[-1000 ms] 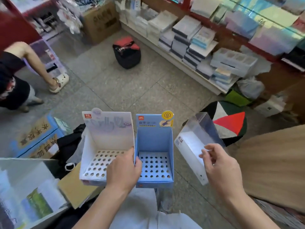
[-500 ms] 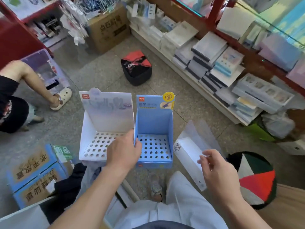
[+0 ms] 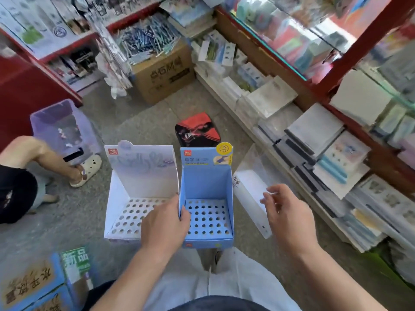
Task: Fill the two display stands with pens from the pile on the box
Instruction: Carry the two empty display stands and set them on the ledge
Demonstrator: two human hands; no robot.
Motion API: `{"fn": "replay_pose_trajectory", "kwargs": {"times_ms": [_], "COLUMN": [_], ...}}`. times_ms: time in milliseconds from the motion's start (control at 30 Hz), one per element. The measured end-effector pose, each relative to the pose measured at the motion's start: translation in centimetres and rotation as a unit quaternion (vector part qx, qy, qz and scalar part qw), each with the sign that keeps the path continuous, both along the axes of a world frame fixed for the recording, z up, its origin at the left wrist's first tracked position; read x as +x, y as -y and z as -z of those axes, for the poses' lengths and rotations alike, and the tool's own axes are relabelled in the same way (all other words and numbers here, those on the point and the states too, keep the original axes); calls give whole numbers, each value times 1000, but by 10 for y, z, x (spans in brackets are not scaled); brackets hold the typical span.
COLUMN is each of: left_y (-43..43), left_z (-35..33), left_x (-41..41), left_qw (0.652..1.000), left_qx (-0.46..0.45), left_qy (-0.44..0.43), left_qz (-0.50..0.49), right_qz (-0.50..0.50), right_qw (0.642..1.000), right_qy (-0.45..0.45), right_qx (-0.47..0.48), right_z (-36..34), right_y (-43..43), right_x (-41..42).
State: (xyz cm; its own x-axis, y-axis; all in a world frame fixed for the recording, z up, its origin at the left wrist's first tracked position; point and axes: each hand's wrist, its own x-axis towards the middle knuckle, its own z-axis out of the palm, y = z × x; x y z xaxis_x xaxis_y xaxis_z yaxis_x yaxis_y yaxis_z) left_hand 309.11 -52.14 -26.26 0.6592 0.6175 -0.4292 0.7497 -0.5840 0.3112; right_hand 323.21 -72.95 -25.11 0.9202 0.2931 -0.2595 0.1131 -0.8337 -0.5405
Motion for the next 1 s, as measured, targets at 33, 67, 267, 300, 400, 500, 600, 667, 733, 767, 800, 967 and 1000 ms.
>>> {"fn": "replay_pose_trajectory", "kwargs": {"times_ms": [33,67,267,300,400,500,600,667,733,767,800,967,1000], "left_y": [-13,-27,-126,-145,-200,-247,-285,-304,-321,-329,-336,-364,-370], "left_z": [-2,-3,4,6,12,13,11,12,18,23,29,68,78], "left_x": [17,33,133,150,202,255,309,346,387,407,427,525,543], "left_qw": [1000,1000,1000,1000,1000,999,999,999,998,998,998,998,998], "left_qx": [0,0,2,-1,-3,4,16,20,24,24,21,14,10], "left_qy": [2,4,25,26,29,31,23,15,9,6,2,-28,-30], "left_qz": [-4,-7,-11,-11,4,28,39,46,54,56,57,47,47], "right_qz": [-5,-11,-23,-21,-7,11,19,26,33,33,34,13,5], "right_qw": [1000,1000,999,999,998,998,997,997,997,998,998,997,997], "right_qy": [2,2,3,3,-10,-22,-26,-29,-30,-31,-33,-66,-67], "right_qx": [-1,-4,-35,-43,-68,-64,-68,-67,-55,-49,-44,-36,-37], "right_z": [-1,-3,1,4,8,9,7,9,17,22,28,67,75], "right_y": [-16,-32,-124,-139,-182,-220,-249,-266,-282,-291,-299,-338,-345], "right_x": [22,42,134,146,181,219,262,296,336,358,380,497,518]}}
